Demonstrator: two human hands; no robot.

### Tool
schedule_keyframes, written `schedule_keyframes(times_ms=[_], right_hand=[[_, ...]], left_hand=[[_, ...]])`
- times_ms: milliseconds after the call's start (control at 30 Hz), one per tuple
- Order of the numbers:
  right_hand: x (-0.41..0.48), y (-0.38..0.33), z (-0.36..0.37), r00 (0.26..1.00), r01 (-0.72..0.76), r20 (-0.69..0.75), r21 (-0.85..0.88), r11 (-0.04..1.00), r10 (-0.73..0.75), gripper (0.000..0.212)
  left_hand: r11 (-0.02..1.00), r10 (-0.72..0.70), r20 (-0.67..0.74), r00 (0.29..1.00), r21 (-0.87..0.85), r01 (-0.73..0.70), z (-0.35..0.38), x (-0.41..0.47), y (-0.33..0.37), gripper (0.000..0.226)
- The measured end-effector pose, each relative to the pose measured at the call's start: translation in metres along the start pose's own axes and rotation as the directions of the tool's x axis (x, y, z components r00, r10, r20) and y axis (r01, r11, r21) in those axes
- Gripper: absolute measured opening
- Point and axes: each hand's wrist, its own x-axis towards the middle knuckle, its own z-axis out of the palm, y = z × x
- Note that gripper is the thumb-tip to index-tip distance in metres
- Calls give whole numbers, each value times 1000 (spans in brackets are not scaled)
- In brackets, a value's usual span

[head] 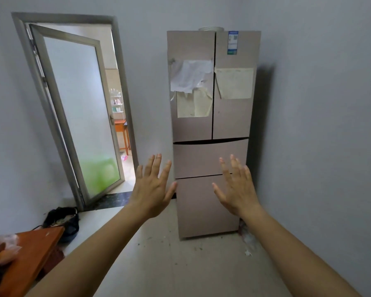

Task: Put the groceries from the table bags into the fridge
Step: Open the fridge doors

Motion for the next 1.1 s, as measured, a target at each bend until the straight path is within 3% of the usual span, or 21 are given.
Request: schedule_keyframes(times_ms=[433,767,833,933,1100], right_hand=[[154,144,129,981,-179,55,-83,980,184,85],[337,271,230,950,-250,227,133,959,216,78],[372,281,246,925,-320,292,262,910,242,76],[410,285,276,866,-456,429,466,758,257,77],[461,291,327,810,-550,537,559,621,234,76]], left_hand=[[985,-36,181,983,-160,65,188,218,22,71],[907,-144,368,918,-322,272,314,406,59,71],[868,-159,387,908,-383,315,329,432,62,71],[816,-159,431,888,-450,364,352,461,64,70],[702,-177,470,864,-556,446,397,517,55,70]])
